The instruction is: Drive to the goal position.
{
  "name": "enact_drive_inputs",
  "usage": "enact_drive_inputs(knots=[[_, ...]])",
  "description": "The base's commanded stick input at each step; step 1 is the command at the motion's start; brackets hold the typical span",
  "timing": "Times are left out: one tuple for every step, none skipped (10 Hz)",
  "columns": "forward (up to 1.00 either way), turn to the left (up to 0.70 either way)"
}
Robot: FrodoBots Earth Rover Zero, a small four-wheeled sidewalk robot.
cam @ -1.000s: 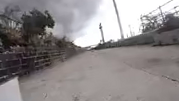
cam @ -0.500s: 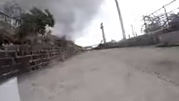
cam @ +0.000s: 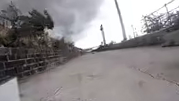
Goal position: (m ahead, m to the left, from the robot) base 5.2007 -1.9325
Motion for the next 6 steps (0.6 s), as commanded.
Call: enact_drive_inputs(knots=[[0.85,0.0],[0.85,0.0],[0.85,0.0],[0.85,0.0],[0.85,0.0],[0.85,0.0]])
